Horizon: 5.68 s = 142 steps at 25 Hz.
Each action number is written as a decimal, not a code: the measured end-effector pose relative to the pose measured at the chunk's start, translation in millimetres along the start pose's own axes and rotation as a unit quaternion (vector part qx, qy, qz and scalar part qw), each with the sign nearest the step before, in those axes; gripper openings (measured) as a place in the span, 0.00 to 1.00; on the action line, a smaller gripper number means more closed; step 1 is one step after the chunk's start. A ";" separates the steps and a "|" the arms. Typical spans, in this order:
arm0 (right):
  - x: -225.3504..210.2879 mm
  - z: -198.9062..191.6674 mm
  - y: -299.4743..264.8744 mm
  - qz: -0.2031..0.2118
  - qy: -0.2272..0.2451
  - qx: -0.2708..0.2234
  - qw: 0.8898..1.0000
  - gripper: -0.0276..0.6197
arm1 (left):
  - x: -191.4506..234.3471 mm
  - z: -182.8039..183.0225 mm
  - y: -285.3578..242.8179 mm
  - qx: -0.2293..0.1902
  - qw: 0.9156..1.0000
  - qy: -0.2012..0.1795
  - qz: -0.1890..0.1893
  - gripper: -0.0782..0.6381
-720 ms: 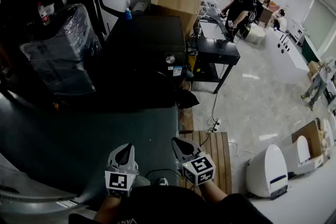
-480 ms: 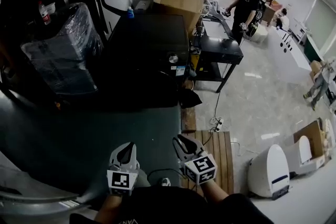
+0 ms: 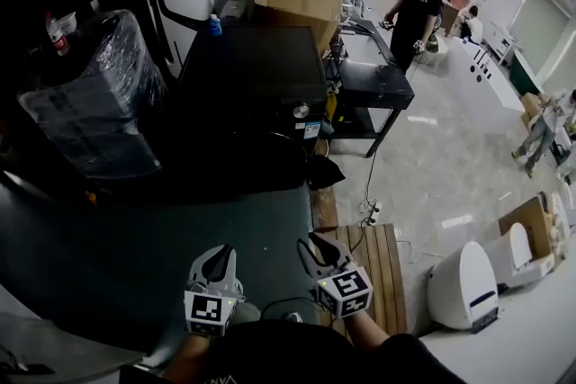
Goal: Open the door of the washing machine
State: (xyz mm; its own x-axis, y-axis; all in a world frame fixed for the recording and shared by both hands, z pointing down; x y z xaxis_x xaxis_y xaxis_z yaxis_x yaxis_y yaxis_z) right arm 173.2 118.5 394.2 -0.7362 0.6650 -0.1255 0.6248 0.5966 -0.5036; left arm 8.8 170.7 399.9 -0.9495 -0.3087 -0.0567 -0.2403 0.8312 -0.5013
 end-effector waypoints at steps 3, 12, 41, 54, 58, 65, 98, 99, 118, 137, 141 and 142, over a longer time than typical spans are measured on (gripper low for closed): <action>3.3 17.0 -22.7 -0.008 -0.021 -0.009 1.000 0.22 | 28.0 6.8 -14.3 0.000 1.000 -0.005 -0.016 0.14; 5.3 46.2 -81.7 -0.074 -0.068 -0.019 0.995 0.24 | 99.5 20.5 -58.3 0.003 0.996 -0.048 -0.081 0.14; -123.2 60.3 -240.7 -0.094 -0.042 0.067 0.992 0.37 | 171.1 47.5 -252.9 0.063 0.986 -0.106 -0.114 0.32; -238.5 30.0 -351.8 -0.066 0.021 0.139 0.988 0.39 | 179.8 46.7 -402.8 0.116 0.975 -0.171 -0.087 0.35; -264.2 18.6 -386.0 -0.058 0.040 0.159 0.985 0.40 | 179.2 44.2 -440.1 0.129 0.966 -0.205 -0.086 0.35; -298.5 1.9 -431.2 -0.036 0.112 0.192 0.974 0.41 | 182.0 36.4 -486.0 0.157 0.952 -0.254 -0.070 0.36; -316.2 -44.1 -497.0 0.027 0.311 0.274 0.910 0.28 | 185.9 17.2 -535.9 0.203 0.910 -0.358 -0.055 0.37; -316.6 -44.4 -496.7 0.023 0.308 0.272 0.911 0.28 | 185.3 17.0 -535.9 0.204 0.910 -0.355 -0.055 0.37; -301.2 -59.2 -473.5 0.028 0.278 0.281 0.918 0.27 | 173.3 12.7 -519.1 0.218 0.918 -0.316 -0.095 0.34; -147.9 -124.9 -375.1 0.034 0.129 0.248 0.960 0.46 | 176.2 -44.0 -407.5 0.187 0.956 -0.222 -0.033 0.41; -109.3 -109.2 -347.1 0.042 0.104 0.228 0.967 0.47 | 177.0 -64.6 -373.3 0.198 0.966 -0.165 -0.030 0.41; -99.5 -105.8 -341.8 0.044 0.103 0.224 0.968 0.47 | 177.9 -70.2 -364.5 0.200 0.968 -0.150 -0.031 0.41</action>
State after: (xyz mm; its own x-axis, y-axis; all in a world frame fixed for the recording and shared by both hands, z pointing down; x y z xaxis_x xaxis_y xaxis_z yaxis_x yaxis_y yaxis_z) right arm 60.4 -104.1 669.2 -0.5895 0.8071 -0.0346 0.4724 0.3097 -0.8252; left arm -86.6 -154.8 633.1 -0.8196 -0.5230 -0.2338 -0.1409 0.5796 -0.8026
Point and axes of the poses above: the fingertips, and each gripper's own axes: y backward along the fingers, x to its left, z out of its top, the point moved 1 cm from there along y, backward along the fingers, and after that the axes turned 12 degrees about x, right-handed, at the moved point
